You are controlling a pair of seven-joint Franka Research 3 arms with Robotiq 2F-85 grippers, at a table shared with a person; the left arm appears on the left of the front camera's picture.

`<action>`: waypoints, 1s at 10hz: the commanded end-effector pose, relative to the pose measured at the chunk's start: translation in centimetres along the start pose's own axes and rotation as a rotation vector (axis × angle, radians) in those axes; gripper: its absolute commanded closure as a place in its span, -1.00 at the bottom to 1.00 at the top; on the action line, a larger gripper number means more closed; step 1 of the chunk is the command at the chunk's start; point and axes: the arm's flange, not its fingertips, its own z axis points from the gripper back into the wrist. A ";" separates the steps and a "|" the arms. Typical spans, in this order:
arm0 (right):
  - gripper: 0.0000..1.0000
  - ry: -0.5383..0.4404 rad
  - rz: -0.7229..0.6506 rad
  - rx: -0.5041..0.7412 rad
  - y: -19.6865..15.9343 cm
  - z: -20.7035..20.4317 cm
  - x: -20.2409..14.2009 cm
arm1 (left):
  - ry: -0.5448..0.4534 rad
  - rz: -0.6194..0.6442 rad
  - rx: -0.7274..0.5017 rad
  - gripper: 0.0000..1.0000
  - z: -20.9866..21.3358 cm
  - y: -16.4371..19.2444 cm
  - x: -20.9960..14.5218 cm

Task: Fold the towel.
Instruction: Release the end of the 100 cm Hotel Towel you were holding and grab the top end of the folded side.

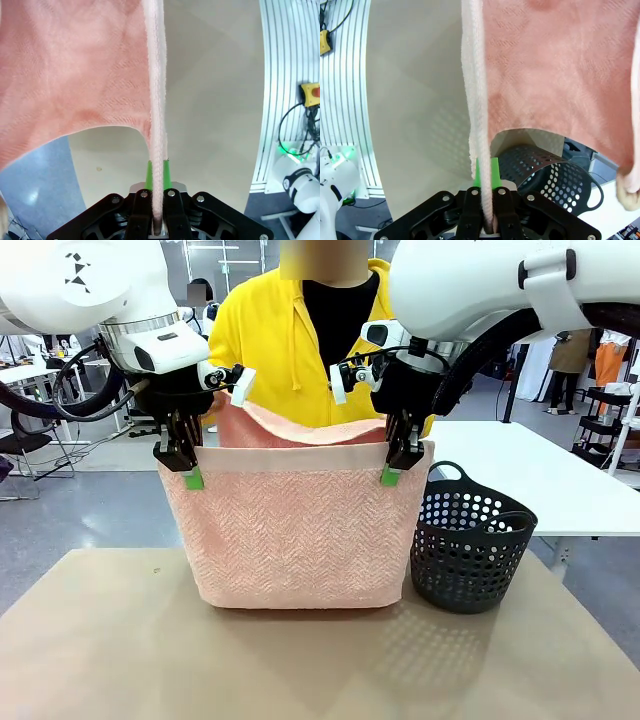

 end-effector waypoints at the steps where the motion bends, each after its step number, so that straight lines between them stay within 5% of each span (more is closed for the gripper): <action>1: 1.00 0.007 0.002 -0.005 -0.1 0.1 -0.1 | -0.001 -0.004 0.002 1.00 0.1 0.1 -0.1; 10: 1.00 0.007 0.002 -0.005 -0.1 0.1 -0.1 | -0.001 -0.004 0.002 1.00 0.1 0.1 -0.1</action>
